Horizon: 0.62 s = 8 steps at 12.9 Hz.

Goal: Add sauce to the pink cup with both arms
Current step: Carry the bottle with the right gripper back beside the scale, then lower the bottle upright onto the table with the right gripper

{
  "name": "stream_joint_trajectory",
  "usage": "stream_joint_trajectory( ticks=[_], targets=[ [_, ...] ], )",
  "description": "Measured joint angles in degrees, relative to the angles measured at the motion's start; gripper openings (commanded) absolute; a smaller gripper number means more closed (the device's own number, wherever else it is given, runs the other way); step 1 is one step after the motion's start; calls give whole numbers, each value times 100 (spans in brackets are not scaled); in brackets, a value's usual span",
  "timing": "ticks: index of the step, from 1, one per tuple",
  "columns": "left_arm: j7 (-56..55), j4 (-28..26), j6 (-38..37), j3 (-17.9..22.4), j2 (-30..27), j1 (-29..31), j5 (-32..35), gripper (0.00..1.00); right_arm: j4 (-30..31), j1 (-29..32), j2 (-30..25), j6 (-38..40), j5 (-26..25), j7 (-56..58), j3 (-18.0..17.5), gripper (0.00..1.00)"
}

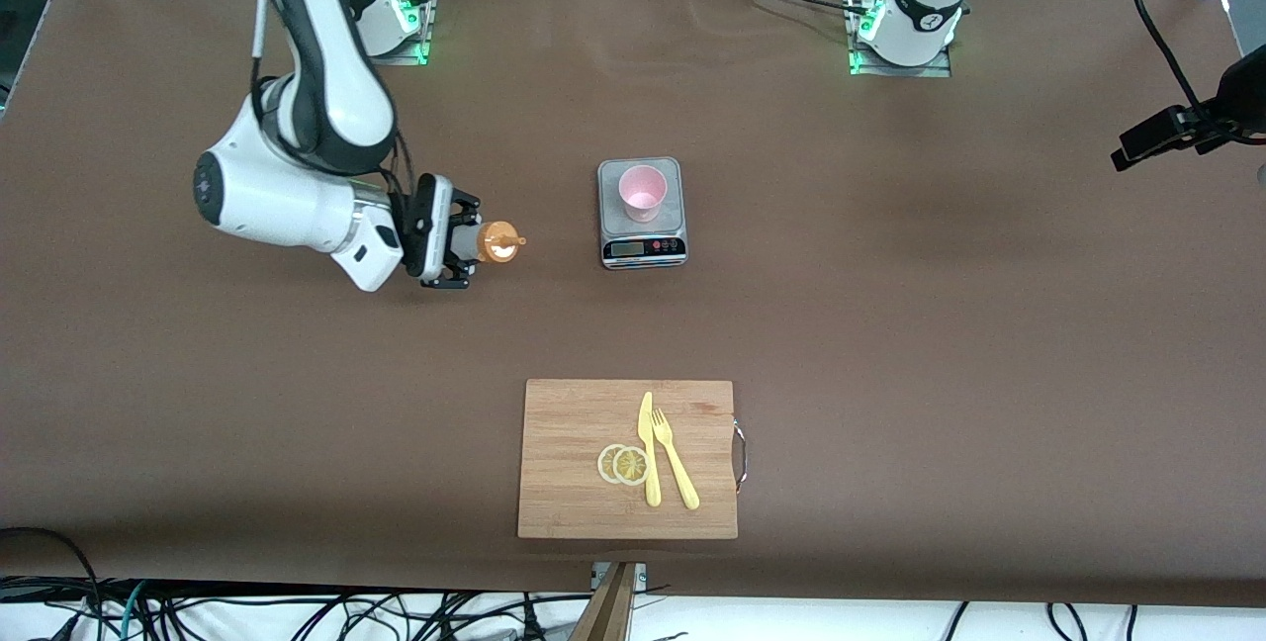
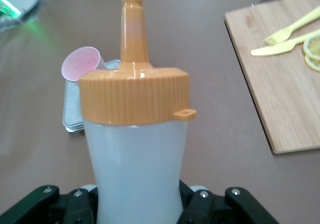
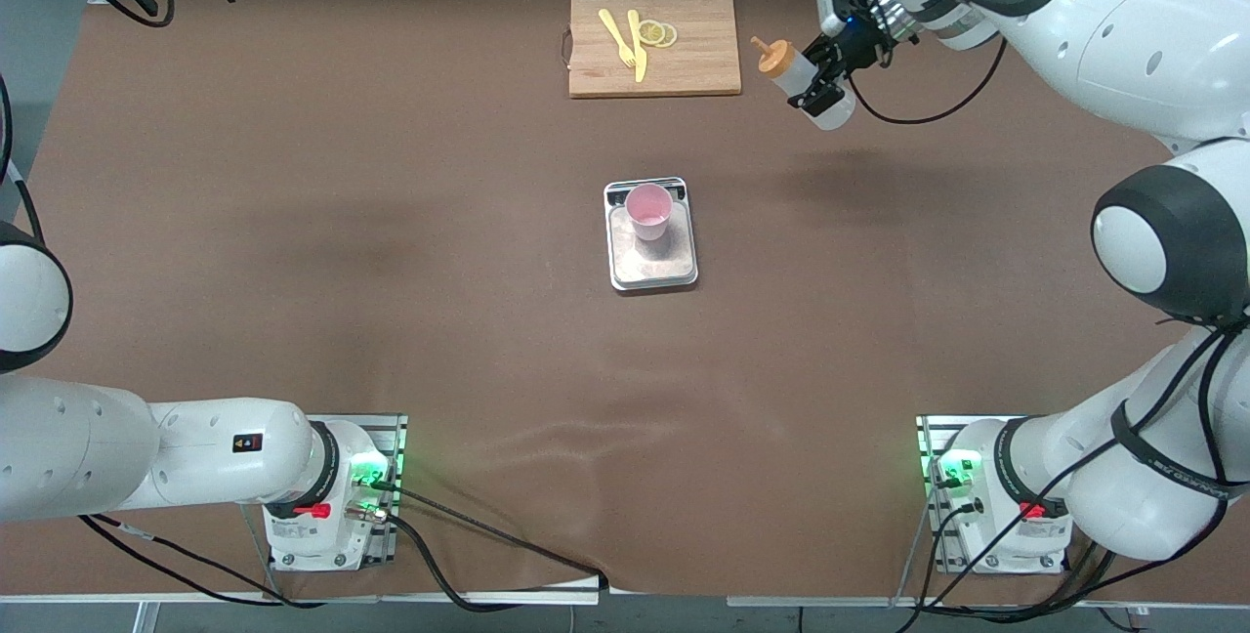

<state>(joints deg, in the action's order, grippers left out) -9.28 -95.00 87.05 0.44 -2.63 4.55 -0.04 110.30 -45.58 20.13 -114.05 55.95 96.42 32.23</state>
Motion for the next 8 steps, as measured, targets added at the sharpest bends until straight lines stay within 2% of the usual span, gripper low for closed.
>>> stream_joint_trajectory(
  ticks=[3, 8],
  targets=[
    [2, 0, 0, 0, 0, 0, 0, 100, 94, 481, 260, 584, 772, 1183, 3, 0],
    [2, 0, 0, -2, 19, 0, 0, 100, 292, 1143, 742, 1563, 1600, 2991, 3, 0]
  ],
)
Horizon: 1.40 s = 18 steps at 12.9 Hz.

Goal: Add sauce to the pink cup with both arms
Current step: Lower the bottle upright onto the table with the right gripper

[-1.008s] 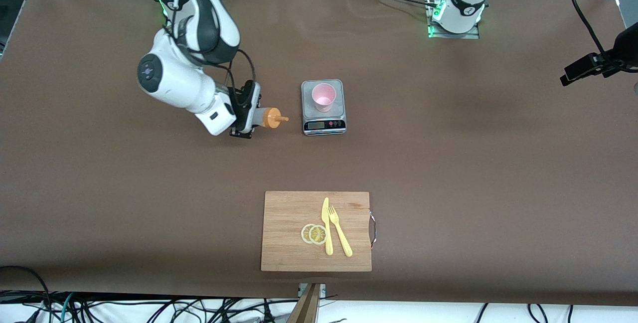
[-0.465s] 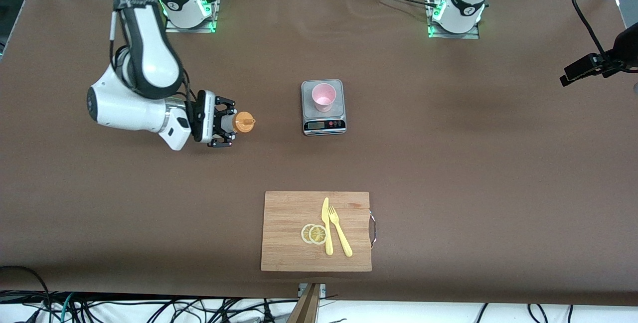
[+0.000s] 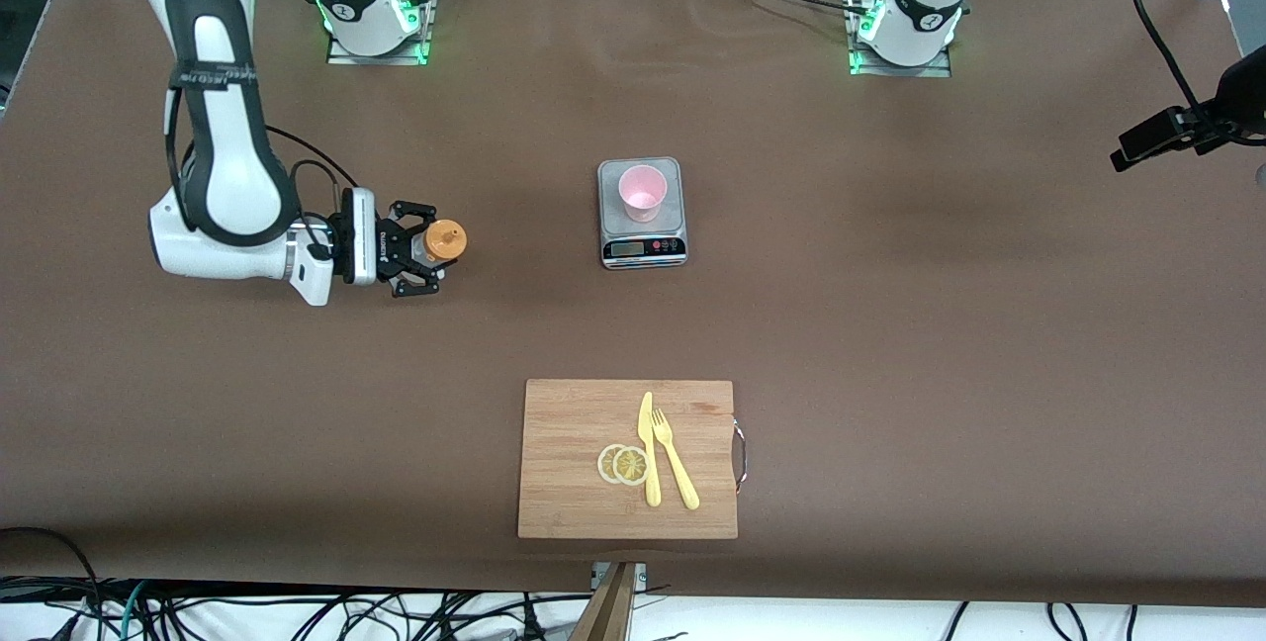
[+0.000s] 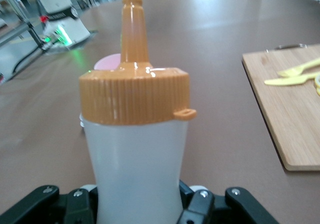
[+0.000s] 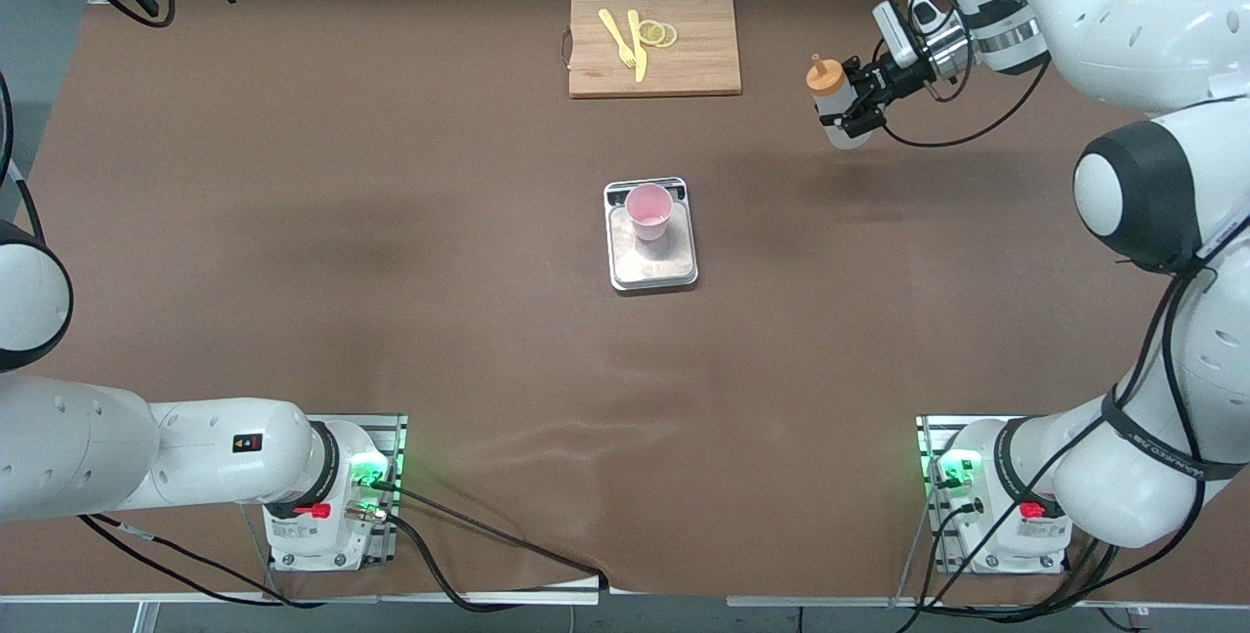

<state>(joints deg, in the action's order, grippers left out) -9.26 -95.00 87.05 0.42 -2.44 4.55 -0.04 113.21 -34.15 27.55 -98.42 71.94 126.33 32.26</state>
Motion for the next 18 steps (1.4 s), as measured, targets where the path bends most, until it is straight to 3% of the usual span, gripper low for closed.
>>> stream_joint_trajectory(
  ticks=[9, 15, 18],
  targets=[
    [0, 0, 0, -2, 22, 0, 0, 100, 5, 704, 1042, 1608, 1026, 2219, -8, 0],
    [0, 0, 0, -3, 24, 0, 0, 100, -123, 1145, 1471, 2417, 1139, 2986, -14, 0],
    [0, 0, 0, -3, 24, 0, 0, 100, -473, 1501, 1784, 2594, 1123, 3027, -20, 0]
  ],
)
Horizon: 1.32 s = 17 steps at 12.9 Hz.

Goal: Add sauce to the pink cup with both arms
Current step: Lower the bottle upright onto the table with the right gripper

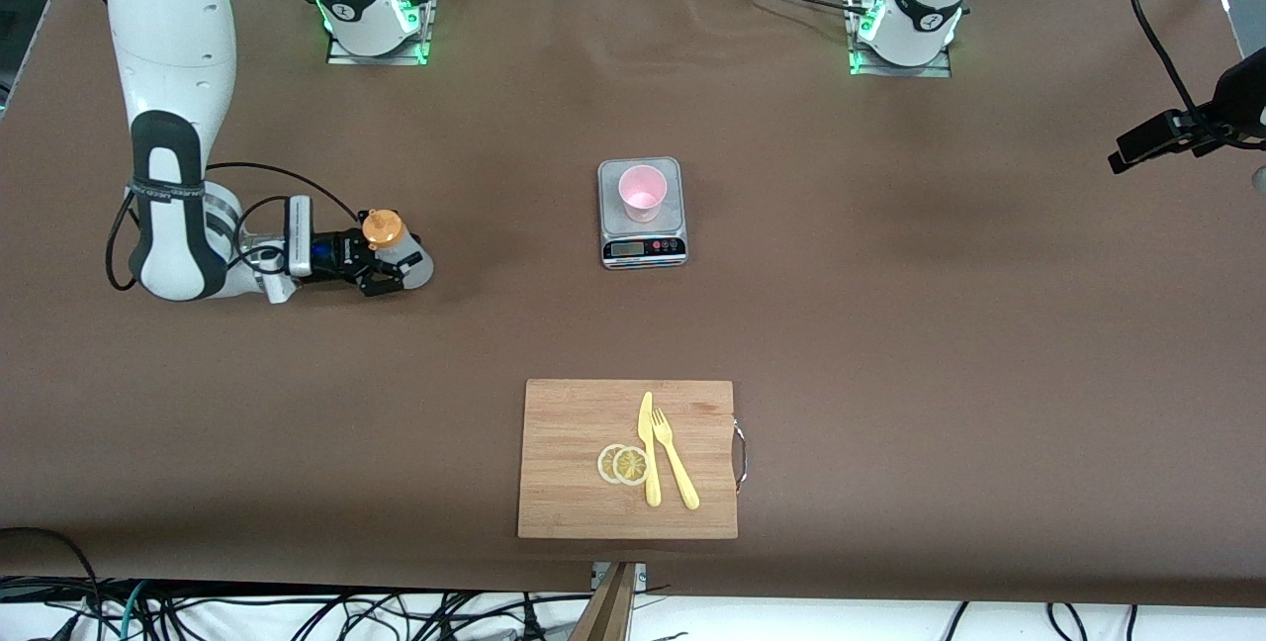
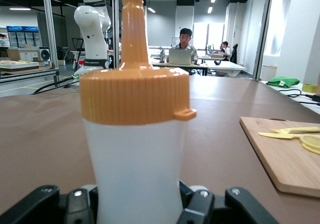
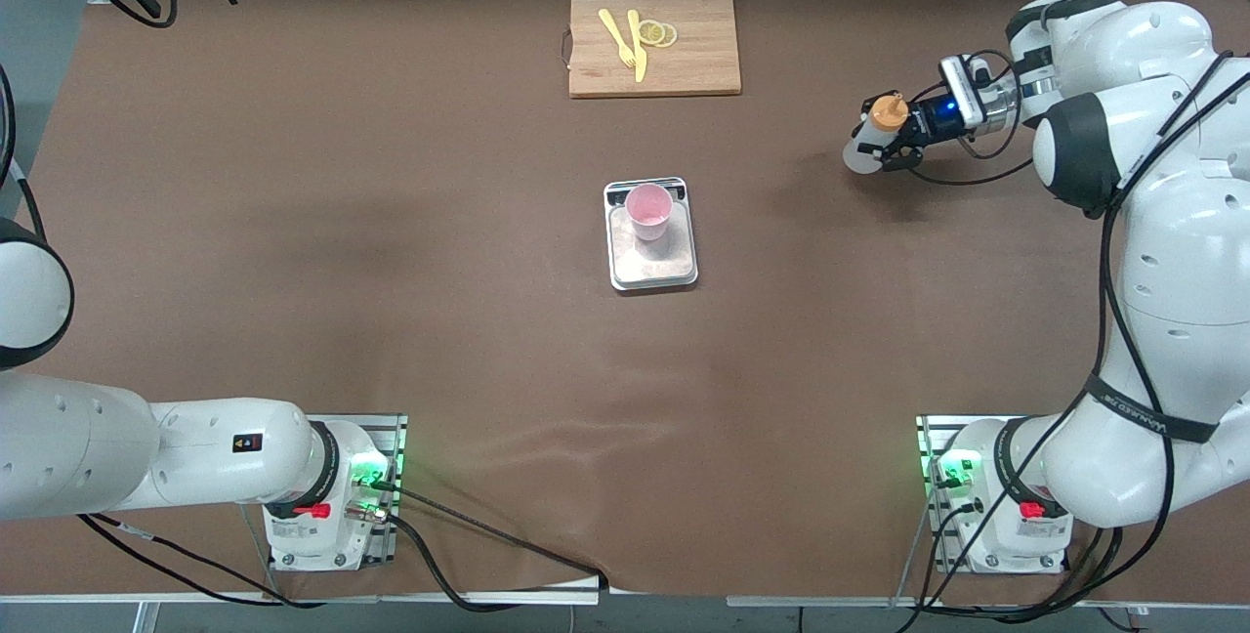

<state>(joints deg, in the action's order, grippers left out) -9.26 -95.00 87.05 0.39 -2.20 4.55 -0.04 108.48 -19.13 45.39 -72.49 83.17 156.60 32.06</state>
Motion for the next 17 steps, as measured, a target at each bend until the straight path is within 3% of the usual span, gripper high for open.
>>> stream_joint_trajectory(
  ticks=[7, 8, 9, 10, 17],
  targets=[
    [0, 0, 0, 0, 0, 0, 0, 100, -233, 357, 469, 211, -125, 138, -10, 0],
    [0, 0, 0, 0, 0, 0, 0, 100, -242, 361, 489, 227, -125, 138, -11, 23],
    [0, 0, 0, 0, 1, 0, 0, 100, -254, 364, 492, 253, -125, 138, -11, 75],
    [0, 0, 0, 0, 1, 0, 0, 100, -269, 368, 492, 289, -125, 138, -11, 99],
    [0, 0, 0, 0, 1, 0, 0, 100, -294, 477, 492, 384, -126, 137, -10, 100]
  ],
)
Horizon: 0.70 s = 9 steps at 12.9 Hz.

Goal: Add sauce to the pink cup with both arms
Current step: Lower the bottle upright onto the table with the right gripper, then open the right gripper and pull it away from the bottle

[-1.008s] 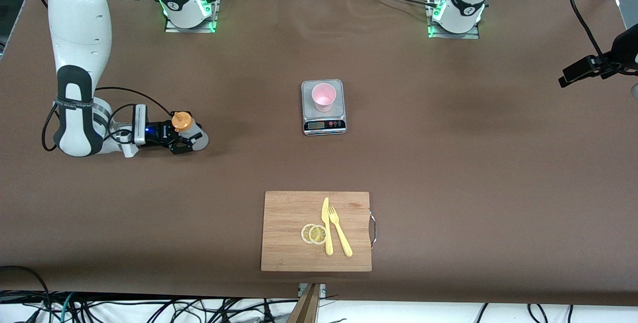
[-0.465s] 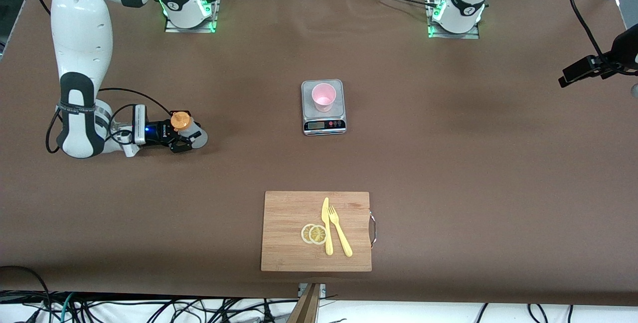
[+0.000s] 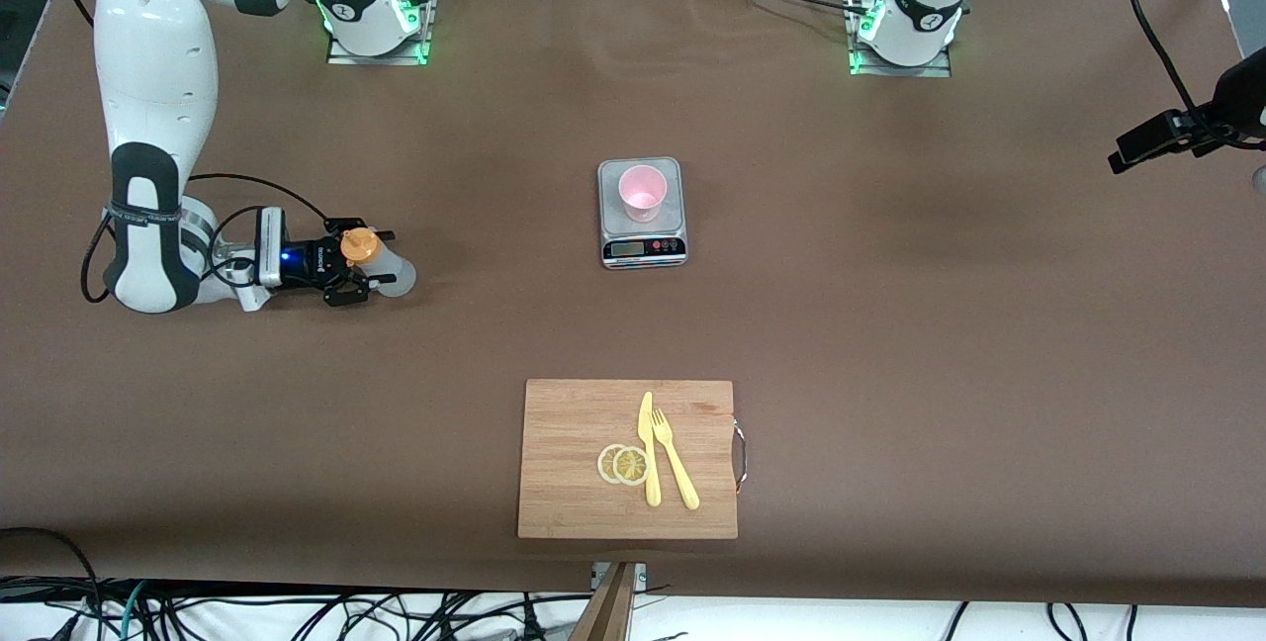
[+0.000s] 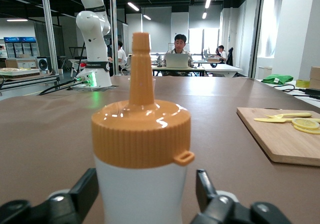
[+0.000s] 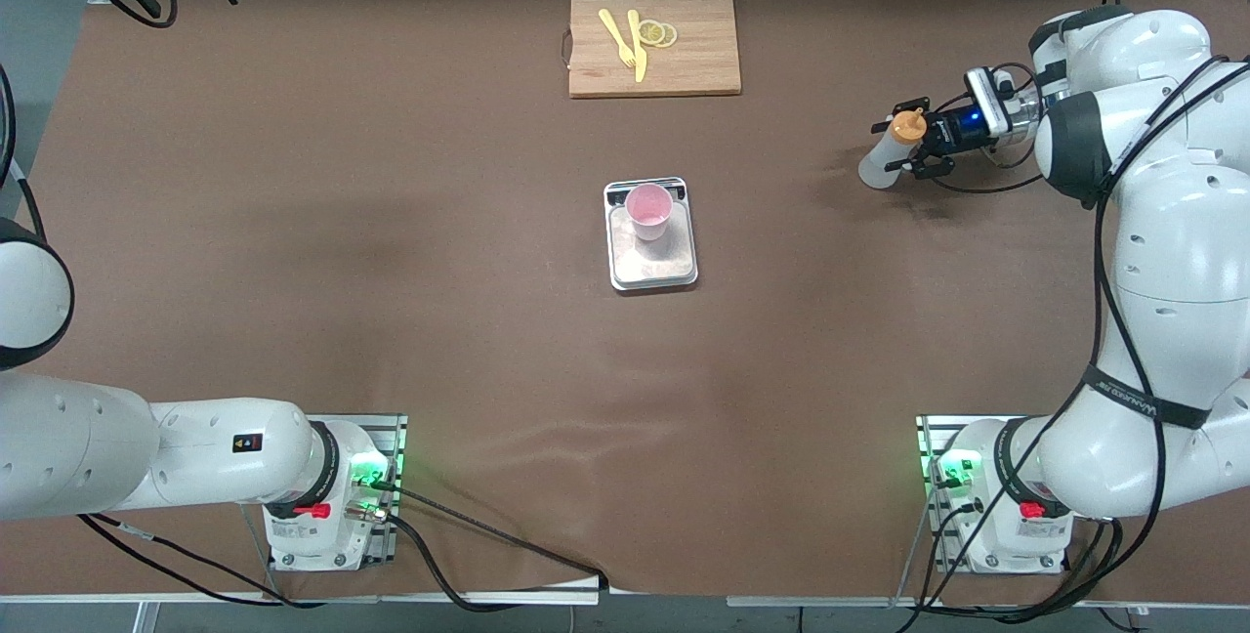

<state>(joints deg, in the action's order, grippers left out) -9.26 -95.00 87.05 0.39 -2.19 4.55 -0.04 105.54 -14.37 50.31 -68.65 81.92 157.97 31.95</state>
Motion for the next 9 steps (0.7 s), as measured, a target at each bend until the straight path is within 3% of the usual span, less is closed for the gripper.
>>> stream_joint_trajectory(
  ticks=[3, 9],
  targets=[
    [0, 0, 0, 0, 0, 0, 0, 100, -11, 6, 0, 4, -36, -7, 1, 100],
    [0, 0, 0, 0, 1, 0, 0, 100, -515, 556, 0, -72, -721, -234, 61, 100]
  ],
)
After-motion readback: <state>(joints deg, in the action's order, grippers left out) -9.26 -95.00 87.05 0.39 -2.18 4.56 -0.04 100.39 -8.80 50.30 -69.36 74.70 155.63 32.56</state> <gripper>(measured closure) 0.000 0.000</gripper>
